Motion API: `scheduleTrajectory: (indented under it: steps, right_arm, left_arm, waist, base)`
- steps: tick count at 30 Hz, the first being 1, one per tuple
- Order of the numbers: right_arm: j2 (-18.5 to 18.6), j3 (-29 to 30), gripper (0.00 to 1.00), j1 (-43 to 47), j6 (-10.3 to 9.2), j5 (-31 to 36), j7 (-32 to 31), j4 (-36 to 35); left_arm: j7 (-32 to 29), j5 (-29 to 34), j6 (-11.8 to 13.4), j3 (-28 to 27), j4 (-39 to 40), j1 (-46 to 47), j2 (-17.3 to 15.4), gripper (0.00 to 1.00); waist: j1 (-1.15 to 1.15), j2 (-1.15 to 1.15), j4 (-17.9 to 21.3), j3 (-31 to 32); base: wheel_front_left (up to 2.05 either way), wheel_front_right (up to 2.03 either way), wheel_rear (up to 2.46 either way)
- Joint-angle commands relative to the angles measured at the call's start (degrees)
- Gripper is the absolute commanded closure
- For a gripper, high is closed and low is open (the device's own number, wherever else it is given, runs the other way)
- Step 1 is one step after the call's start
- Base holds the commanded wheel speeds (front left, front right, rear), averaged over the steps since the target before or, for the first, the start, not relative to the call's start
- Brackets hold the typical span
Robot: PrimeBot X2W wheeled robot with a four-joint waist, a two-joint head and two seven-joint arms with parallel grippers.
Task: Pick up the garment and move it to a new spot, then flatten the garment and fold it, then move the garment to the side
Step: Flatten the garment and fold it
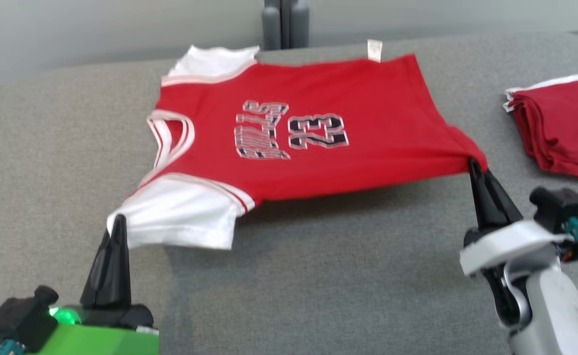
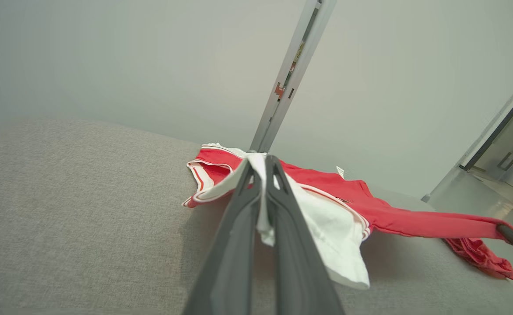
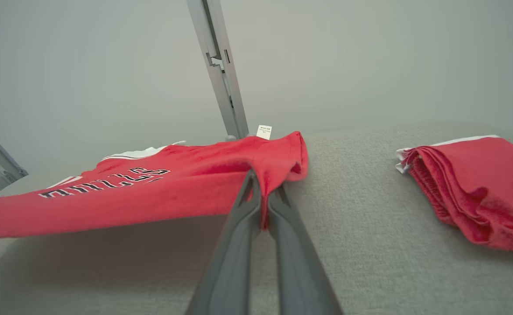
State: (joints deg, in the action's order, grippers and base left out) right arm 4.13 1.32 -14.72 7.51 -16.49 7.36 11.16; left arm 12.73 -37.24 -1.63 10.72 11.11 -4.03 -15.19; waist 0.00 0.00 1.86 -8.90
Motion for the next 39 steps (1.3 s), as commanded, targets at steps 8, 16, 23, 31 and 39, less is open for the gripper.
scheduleTrajectory:
  steps: [8, 16, 23, 31, 39]
  right_arm:
    - [-1.1, 3.0, 1.0, 12.5, -0.05, 0.6, -6.2, -11.7]
    - [-1.1, 1.4, 1.0, 13.5, -0.05, -0.7, -10.1, -9.9]
    - [-1.1, 1.5, 1.0, 9.1, -0.05, -1.4, -13.0, -3.3]
    - [-1.1, 1.9, 1.0, 3.8, -0.04, -5.1, -13.7, 0.7]
    - [-1.1, 1.5, 1.0, -3.7, -0.04, -5.0, -12.7, 6.0]
  left_arm:
    - [-3.5, -1.0, 2.1, 0.6, 4.0, -7.3, -1.6, 1.0]
    - [-6.4, -1.6, 1.4, 2.6, 0.2, -5.4, -1.7, 1.0]
    - [-6.7, -2.1, -0.1, 3.6, -4.1, 1.1, -0.8, 1.0]
    - [-4.9, -2.2, -1.8, 4.5, -10.9, 11.0, 1.9, 1.0]
    - [-3.9, 0.2, -3.5, 6.5, -21.9, 24.5, 3.3, 1.0]
  waist:
    - [0.0, 0.0, -0.9, 3.1]
    - [0.0, 0.0, -0.6, 1.8]
    - [0.0, 0.0, -0.6, -1.1]
    - [0.0, 0.0, 0.3, -4.2]
    - [0.0, 0.0, 1.5, -7.9]
  base:
    - [0.0, 0.0, 0.0]
    - [0.0, 0.0, 0.0]
    - [0.0, 0.0, 0.0]
    - [0.0, 0.0, 0.0]
    - [0.0, 0.0, 0.0]
